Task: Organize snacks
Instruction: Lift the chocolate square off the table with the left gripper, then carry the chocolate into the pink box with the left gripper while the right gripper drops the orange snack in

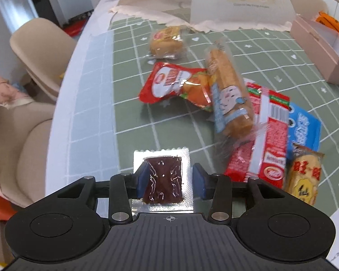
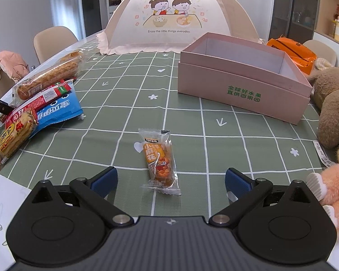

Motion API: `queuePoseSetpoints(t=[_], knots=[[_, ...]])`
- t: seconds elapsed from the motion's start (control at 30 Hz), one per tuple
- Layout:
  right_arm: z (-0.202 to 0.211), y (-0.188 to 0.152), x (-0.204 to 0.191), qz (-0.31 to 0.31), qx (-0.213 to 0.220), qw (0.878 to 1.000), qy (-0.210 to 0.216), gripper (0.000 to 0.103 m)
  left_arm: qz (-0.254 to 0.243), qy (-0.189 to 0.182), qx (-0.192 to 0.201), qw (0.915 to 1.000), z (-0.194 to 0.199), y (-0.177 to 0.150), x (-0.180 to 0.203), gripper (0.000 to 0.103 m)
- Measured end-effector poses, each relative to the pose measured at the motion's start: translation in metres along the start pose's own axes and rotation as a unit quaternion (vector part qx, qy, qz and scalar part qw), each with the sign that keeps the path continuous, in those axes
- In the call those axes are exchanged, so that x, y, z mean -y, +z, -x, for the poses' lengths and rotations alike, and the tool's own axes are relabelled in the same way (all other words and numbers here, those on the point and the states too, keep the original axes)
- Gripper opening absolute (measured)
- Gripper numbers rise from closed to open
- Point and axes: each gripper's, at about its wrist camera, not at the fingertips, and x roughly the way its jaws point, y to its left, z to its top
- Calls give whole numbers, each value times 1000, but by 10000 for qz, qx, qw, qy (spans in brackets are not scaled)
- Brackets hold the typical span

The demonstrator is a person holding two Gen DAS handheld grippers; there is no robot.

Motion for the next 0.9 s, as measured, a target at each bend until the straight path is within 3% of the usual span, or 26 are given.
queuePoseSetpoints(t=[0.33,0.4,0.53,0.8,0.9], knots=[[1,-1,0,-11,49,10000,-8,101,384,415,3,9984,1,-3,-18,48],[1,-1,1,-13,48,10000,-8,101,482,294,62,9984,1,-4,-21,45],[0,-1,1,-14,50,10000,-3,103,563,-262,11,9981,0,-2,-20,51],[2,-3,1,35,43,10000,76,103,562,-231,146,9980,1,-6,-12,51],[1,3,3,131,-159,9996,197,102,552,-163,194,9982,1,-6,-11,50]])
